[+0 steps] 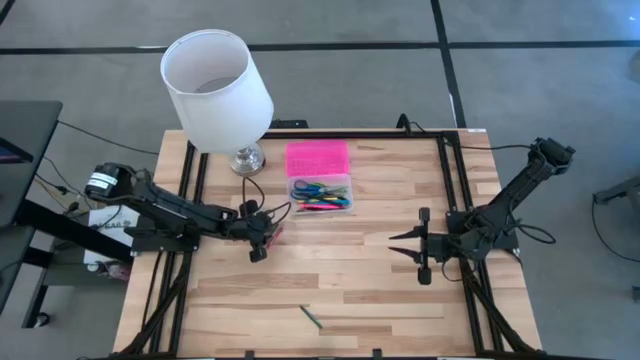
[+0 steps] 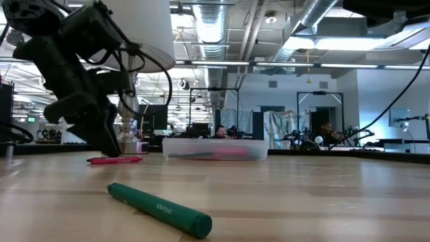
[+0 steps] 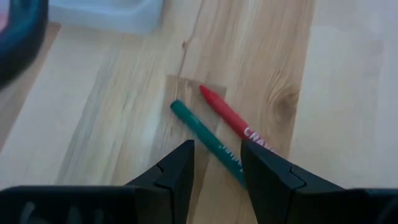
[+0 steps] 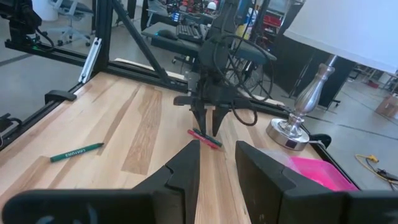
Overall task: Pick & place school supplies into a supply box
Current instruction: Put the green crayon into the pink supply box
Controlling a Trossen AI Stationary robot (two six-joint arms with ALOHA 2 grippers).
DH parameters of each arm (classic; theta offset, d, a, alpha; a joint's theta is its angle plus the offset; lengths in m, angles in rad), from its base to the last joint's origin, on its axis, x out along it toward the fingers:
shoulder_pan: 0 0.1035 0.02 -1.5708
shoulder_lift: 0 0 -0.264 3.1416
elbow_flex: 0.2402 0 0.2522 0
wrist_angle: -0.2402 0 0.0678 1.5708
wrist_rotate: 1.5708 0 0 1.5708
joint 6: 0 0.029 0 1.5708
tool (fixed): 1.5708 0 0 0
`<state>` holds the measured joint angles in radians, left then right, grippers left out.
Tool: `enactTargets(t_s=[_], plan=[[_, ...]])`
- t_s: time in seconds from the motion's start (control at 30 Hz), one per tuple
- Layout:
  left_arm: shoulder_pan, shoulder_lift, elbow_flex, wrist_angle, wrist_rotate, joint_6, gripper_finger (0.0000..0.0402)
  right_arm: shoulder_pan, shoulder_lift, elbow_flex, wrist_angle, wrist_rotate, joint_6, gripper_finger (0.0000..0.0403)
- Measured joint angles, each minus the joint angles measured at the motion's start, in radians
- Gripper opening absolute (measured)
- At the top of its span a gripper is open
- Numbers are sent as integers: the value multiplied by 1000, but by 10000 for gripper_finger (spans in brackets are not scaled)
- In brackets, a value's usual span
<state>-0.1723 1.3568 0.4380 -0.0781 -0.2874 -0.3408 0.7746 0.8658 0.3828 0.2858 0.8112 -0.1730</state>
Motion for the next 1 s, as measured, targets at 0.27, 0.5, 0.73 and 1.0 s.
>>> enactTargets(t_s=[0.27, 0.5, 0.73, 1.0], plan=[[9, 70, 3, 29, 6, -2, 127, 0, 0, 0, 0, -2, 0, 98], [11, 71, 3, 12, 18, -13, 125, 0, 0, 0, -1, -3, 1, 97], [21, 70, 6, -56, 64, -84, 99, 0, 0, 0, -1, -4, 0, 97], [54, 69, 13, -73, 119, -103, 83, 0, 0, 0, -1, -3, 0, 97]])
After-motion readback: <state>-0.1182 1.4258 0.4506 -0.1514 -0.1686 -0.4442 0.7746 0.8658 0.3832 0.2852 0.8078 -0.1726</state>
